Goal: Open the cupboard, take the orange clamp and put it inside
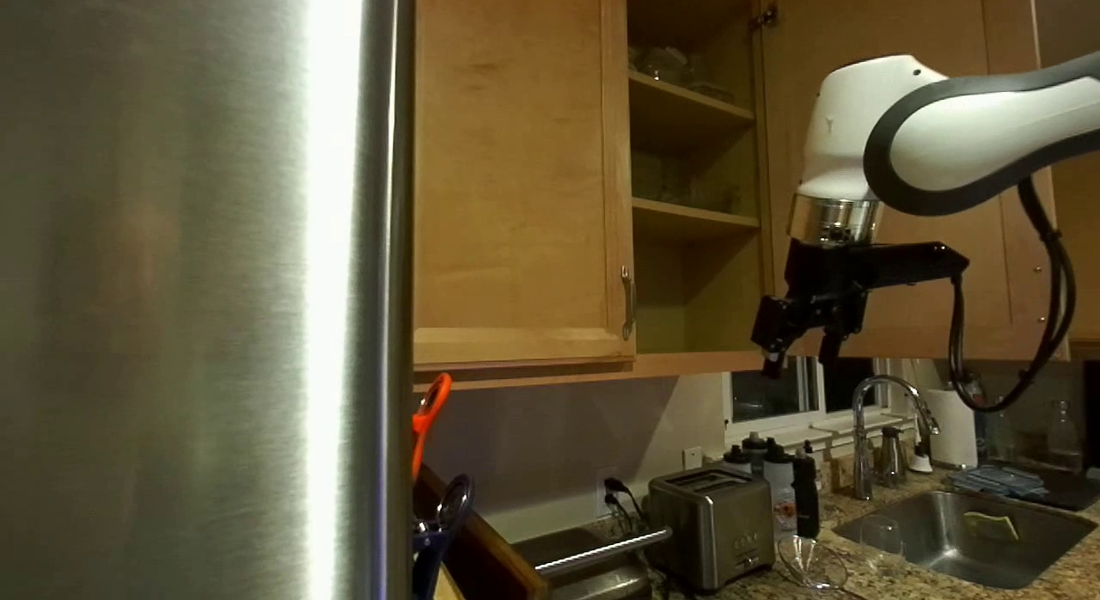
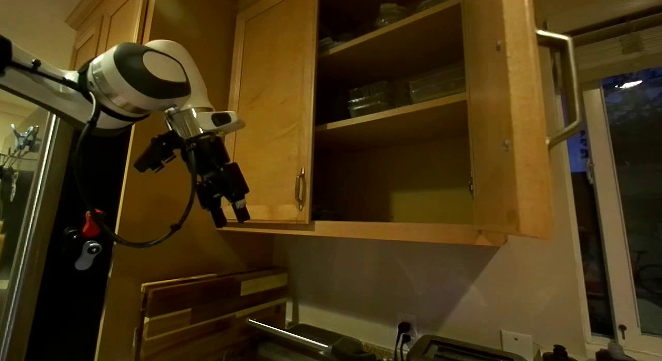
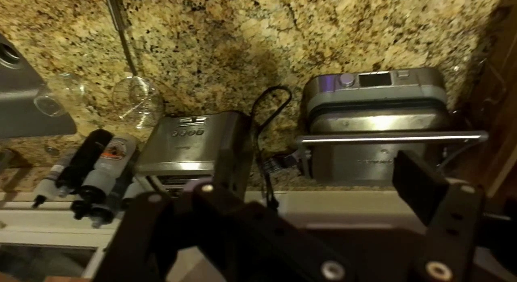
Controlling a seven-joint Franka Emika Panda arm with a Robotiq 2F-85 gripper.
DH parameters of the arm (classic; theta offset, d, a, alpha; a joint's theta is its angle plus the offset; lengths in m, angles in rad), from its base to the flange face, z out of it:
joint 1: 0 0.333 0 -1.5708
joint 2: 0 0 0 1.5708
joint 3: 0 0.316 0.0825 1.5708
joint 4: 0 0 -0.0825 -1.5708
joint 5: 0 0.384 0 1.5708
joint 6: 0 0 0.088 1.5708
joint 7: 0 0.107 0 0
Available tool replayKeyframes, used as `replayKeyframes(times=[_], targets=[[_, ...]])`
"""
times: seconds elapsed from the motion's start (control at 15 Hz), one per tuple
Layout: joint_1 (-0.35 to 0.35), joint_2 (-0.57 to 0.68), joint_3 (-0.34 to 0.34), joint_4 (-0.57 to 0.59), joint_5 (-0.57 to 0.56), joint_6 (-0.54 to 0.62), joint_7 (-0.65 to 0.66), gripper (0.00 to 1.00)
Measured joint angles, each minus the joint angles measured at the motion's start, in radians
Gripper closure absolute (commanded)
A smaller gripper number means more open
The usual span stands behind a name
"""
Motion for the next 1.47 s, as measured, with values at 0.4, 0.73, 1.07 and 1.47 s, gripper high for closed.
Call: replayKeyframes(times=[0.4, 0.73, 1.07, 1.47], targets=[[0.018, 0.017, 0.001, 0.009, 0.051, -0.001, -0.111, 0.0], [0.03, 0.02, 0.006, 0.009, 0.1, 0.0, -0.195, 0.0], [0.137, 0.022, 0.036, 0.032, 0.183, -0.002, -0.363, 0.0], [0.266, 0.114, 0.069, 0.132, 0.251, 0.012, -0.547, 0.0]])
